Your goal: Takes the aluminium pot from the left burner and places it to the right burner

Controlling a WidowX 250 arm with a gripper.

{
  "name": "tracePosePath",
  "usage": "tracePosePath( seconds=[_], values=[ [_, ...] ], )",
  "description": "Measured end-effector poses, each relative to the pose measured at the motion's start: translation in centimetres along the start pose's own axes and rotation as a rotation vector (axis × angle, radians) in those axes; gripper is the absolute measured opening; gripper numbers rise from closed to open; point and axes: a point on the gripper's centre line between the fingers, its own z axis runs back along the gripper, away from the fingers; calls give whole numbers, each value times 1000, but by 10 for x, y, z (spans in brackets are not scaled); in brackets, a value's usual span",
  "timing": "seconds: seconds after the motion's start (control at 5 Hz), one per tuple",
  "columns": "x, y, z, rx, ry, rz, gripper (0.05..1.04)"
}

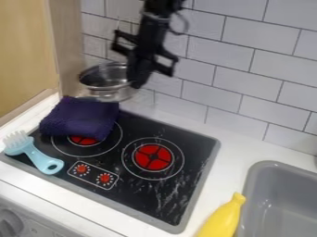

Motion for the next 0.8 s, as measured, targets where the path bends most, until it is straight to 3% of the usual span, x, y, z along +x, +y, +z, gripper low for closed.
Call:
tracePosePath(
  seconds=[0.4, 0.6, 0.8],
  values=[
    [-10, -71, 9, -10, -53, -86, 50],
    [-14, -95, 6, -8, -47, -96, 50],
    [-14, -109, -19, -10, 12, -80, 50]
  ],
)
